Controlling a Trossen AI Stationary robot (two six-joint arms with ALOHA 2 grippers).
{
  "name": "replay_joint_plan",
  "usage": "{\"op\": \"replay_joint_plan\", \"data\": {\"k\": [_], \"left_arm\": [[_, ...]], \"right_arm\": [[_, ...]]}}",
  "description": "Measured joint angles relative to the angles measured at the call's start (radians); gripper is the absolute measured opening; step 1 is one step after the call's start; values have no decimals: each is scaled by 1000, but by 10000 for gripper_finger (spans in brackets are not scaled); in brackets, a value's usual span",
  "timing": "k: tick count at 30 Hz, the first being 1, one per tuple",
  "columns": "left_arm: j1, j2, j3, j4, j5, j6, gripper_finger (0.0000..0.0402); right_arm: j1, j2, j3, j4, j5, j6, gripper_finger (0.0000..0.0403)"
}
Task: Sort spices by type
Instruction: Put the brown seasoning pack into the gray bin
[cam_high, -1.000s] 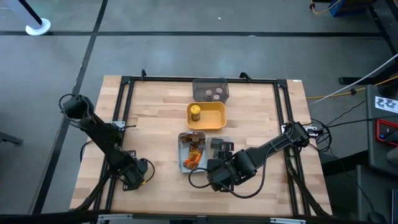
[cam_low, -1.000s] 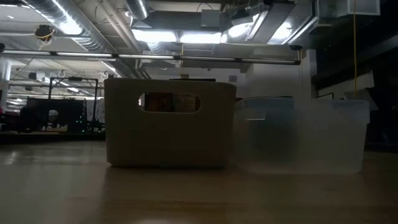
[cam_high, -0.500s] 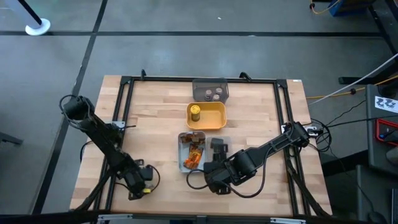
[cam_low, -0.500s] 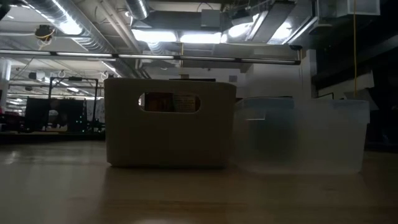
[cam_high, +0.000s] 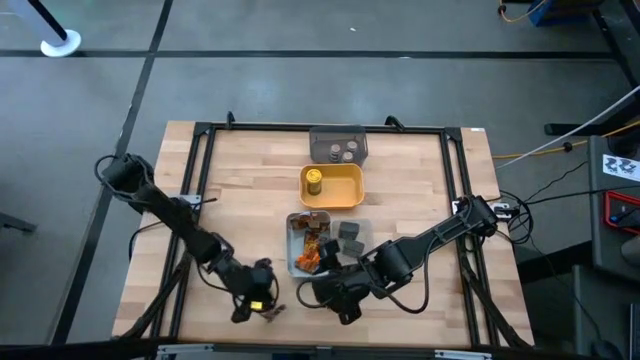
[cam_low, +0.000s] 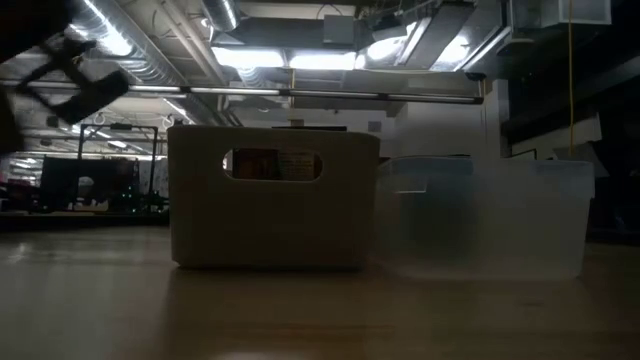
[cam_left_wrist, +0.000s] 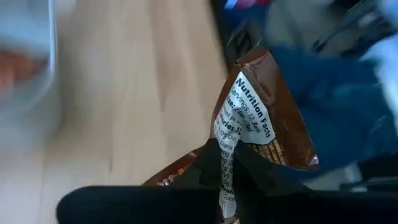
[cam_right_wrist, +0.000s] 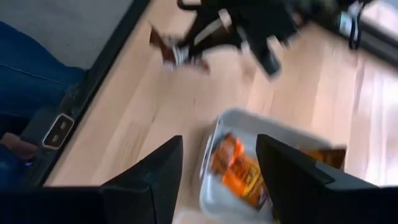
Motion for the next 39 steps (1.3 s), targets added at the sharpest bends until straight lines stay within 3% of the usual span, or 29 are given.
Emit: {"op": "replay_joint_plan", "data": {"k": [11,26,34,39], "left_arm": [[192,-2,2,343,201,141,5],[288,-2,2,461,282,76,8],[302,-2,2,485,309,67,8],[300,-2,2,488,313,71,5]], "right_arm": [[0,0,0,130,-72,-194,205],[-1,24,-12,180,-84,-352,205],[-2,60,-12,193,-12,-390,204],[-2,64,-12,195,1,-390,177]]}}
